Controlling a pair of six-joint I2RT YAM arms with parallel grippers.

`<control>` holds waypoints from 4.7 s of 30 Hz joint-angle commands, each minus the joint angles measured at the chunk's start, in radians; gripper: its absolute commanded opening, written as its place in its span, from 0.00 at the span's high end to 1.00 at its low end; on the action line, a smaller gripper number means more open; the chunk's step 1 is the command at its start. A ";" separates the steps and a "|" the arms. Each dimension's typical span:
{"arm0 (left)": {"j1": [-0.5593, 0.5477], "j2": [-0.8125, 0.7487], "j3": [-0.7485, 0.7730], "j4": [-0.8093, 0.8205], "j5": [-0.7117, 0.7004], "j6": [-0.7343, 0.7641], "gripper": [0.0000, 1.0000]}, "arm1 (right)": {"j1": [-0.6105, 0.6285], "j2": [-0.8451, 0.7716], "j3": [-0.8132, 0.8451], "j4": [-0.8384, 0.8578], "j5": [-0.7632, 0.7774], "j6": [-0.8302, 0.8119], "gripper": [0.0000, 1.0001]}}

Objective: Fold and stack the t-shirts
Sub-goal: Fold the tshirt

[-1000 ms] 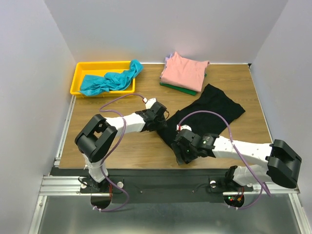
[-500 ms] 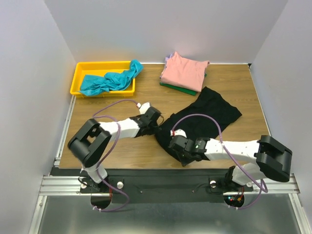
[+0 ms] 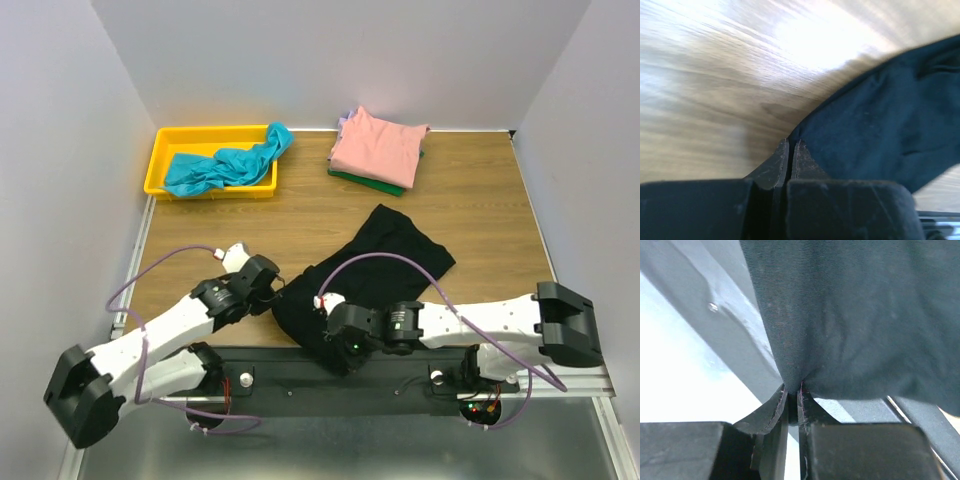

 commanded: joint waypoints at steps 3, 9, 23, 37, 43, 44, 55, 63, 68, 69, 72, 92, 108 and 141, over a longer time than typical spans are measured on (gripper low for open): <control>0.000 -0.113 0.109 -0.210 -0.155 -0.053 1.00 | 0.006 -0.147 0.025 0.040 0.028 0.037 0.99; 0.000 -0.018 0.255 -0.146 -0.184 0.041 1.00 | -0.023 -0.287 -0.002 -0.024 0.185 0.097 1.00; 0.001 0.468 0.769 0.066 -0.198 0.265 1.00 | -0.411 -0.394 0.109 -0.288 0.368 -0.001 1.00; 0.001 0.919 1.223 0.057 -0.115 0.400 1.00 | -0.819 -0.310 0.109 -0.300 0.320 -0.082 0.99; 0.000 1.068 1.343 0.126 -0.090 0.421 1.00 | -0.976 -0.270 0.060 -0.207 0.288 -0.104 1.00; 0.000 1.090 1.361 0.135 -0.093 0.429 1.00 | -0.988 -0.269 0.055 -0.190 0.291 -0.104 1.00; -0.005 1.306 1.499 0.313 -0.061 0.389 1.00 | -1.151 -0.100 0.046 0.043 0.394 -0.102 0.99; -0.012 1.427 1.597 0.407 -0.046 0.377 0.66 | -1.206 0.036 0.069 0.168 0.533 -0.096 0.88; -0.034 1.360 1.532 0.407 -0.058 0.406 0.03 | -1.211 0.038 0.132 0.165 0.489 -0.127 0.25; -0.040 1.335 1.510 0.408 -0.087 0.414 0.02 | -1.209 0.025 0.136 0.165 0.472 -0.130 0.23; -0.063 1.225 1.395 0.428 -0.139 0.430 0.02 | -1.211 -0.058 0.129 0.157 0.379 -0.144 0.16; -0.051 1.177 1.065 0.546 0.051 0.355 0.02 | -1.019 0.081 0.005 0.266 -0.023 -0.229 0.00; -0.081 0.549 0.185 0.556 0.091 0.139 0.02 | -0.665 -0.060 -0.173 0.283 -0.052 -0.216 0.00; 0.064 0.484 0.321 0.460 0.005 0.358 0.23 | -0.869 -0.167 -0.077 0.137 0.303 0.040 0.22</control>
